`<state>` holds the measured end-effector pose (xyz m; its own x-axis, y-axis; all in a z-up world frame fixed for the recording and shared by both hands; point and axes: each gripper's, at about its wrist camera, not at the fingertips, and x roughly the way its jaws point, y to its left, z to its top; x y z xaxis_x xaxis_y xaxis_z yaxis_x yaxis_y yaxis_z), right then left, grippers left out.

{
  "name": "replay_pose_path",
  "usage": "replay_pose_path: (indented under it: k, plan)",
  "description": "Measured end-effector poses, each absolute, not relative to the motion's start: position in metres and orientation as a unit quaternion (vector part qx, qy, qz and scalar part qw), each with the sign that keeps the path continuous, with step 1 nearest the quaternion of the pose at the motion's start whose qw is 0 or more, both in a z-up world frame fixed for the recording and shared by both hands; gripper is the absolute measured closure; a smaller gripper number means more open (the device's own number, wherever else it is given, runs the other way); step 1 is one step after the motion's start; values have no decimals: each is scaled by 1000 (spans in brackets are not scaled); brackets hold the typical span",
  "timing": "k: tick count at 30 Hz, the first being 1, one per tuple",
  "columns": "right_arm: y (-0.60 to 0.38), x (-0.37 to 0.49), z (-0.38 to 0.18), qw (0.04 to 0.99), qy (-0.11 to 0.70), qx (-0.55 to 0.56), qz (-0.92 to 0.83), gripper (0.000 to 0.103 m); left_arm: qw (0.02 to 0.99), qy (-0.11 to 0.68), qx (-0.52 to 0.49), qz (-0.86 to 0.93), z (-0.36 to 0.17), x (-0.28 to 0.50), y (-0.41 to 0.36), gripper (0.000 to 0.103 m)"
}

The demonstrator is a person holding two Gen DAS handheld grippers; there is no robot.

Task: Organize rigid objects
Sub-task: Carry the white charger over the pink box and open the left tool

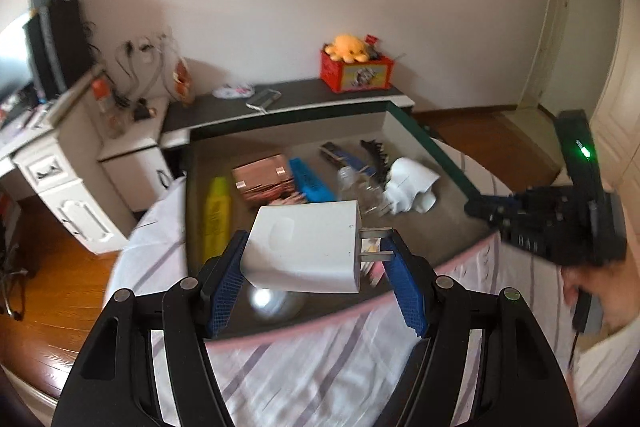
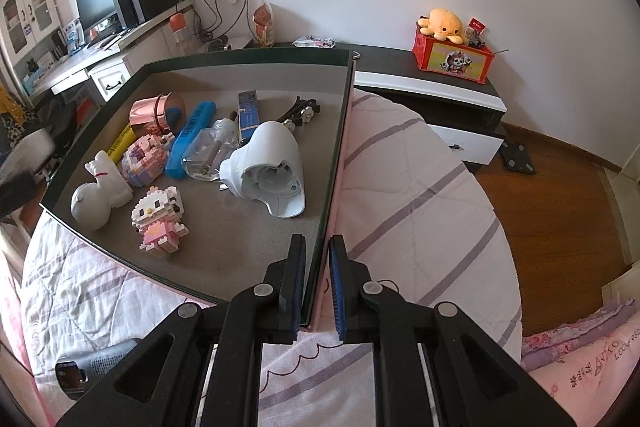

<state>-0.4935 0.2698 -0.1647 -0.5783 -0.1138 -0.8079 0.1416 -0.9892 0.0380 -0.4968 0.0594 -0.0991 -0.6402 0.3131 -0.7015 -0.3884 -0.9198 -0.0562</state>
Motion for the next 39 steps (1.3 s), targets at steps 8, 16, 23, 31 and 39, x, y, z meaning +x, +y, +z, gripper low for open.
replay_pose_path:
  k: [8, 16, 23, 31, 39]
  plan:
    - [270, -496, -164, 76, 19, 458, -886, 91, 251, 67, -416, 872, -126, -522, 131, 35]
    - [272, -497, -165, 81, 8, 463, -883, 91, 253, 53, -463, 848, -156, -542, 160, 35]
    - [269, -498, -165, 75, 16, 464, -882, 91, 237, 67, -461, 853, -166, -541, 163, 35]
    - [268, -498, -165, 74, 17, 467, -881, 90, 191, 80, -462, 863, -175, -552, 150, 41]
    - [266, -500, -165, 73, 20, 469, -880, 88, 167, 92, -450, 873, -173, -542, 135, 39]
